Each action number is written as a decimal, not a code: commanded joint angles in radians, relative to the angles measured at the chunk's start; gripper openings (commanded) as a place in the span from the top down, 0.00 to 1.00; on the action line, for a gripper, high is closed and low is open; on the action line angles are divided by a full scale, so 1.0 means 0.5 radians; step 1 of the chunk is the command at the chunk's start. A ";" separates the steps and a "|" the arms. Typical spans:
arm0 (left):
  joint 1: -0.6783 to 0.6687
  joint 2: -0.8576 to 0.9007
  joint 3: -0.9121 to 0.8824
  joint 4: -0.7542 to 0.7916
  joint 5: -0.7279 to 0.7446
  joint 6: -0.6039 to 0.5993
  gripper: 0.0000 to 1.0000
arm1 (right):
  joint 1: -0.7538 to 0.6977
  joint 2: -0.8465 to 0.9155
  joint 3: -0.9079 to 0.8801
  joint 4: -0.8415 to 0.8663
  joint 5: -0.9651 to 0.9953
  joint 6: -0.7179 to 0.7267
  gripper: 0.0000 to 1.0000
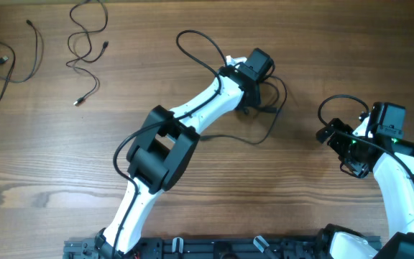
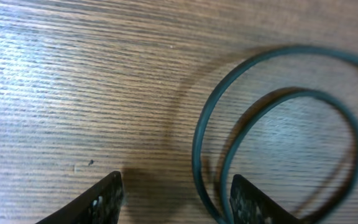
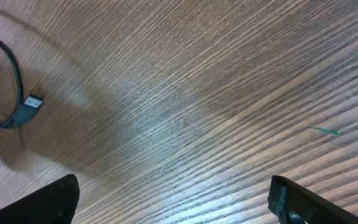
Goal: Untangle cables
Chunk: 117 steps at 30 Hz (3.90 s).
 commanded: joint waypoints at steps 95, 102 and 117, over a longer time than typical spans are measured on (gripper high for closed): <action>0.465 -0.562 -0.639 -1.138 -0.300 -1.488 0.96 | -0.005 -0.024 0.021 -0.034 -0.017 -0.102 0.00; 0.984 -1.082 -0.640 -1.225 -0.398 -0.993 0.96 | -0.005 -0.024 0.022 -0.024 -0.016 -0.111 0.00; 1.499 -1.476 -0.645 -1.469 -0.137 -0.598 0.96 | -0.005 -0.024 0.022 0.001 -0.016 -0.108 0.00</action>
